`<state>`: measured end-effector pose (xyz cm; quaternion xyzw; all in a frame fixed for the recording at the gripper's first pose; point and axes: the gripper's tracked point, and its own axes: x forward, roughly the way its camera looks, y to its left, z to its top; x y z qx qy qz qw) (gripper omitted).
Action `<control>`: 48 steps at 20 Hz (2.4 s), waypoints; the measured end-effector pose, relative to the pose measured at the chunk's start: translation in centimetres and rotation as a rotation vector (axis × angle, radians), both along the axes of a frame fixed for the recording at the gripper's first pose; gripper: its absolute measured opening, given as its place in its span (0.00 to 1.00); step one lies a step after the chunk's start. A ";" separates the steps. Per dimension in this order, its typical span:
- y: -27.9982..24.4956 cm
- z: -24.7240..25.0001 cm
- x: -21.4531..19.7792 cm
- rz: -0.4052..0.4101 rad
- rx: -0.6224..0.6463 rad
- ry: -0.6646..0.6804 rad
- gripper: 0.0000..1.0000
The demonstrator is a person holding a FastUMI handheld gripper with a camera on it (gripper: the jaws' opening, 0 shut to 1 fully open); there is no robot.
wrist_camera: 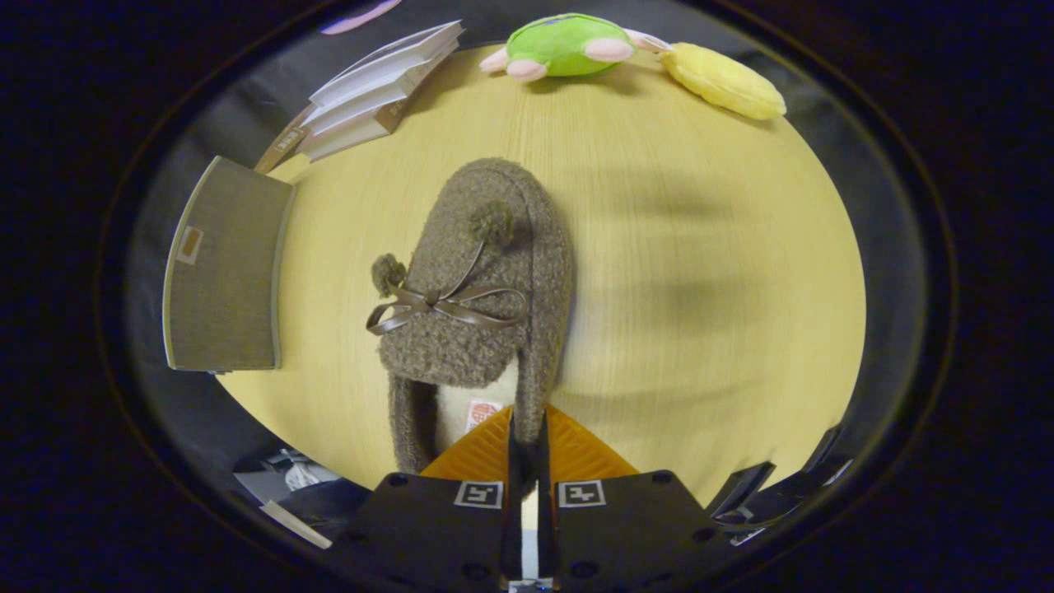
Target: Open the storage box then place both shoes into the box .Put the left shoe in first, then the right shoe, with the right side of both shoes facing outward in a uniform manner.
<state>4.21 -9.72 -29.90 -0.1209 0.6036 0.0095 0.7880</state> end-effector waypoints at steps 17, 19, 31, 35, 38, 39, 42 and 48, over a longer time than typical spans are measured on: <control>16.0 13.2 -1.0 -0.003 0.525 -0.032 0.03; 19.8 14.8 -1.9 0.039 0.587 -0.025 0.03; 37.1 15.3 -4.2 0.111 0.789 0.053 0.03; 40.7 12.2 -4.8 0.121 0.745 0.084 0.03; 41.4 9.5 -3.5 0.117 0.658 0.037 0.03; 41.3 8.7 -2.9 0.122 0.614 0.007 0.03; 41.0 6.6 -2.0 0.134 0.520 -0.051 0.03; 39.3 3.7 -1.1 0.139 0.370 -0.099 0.04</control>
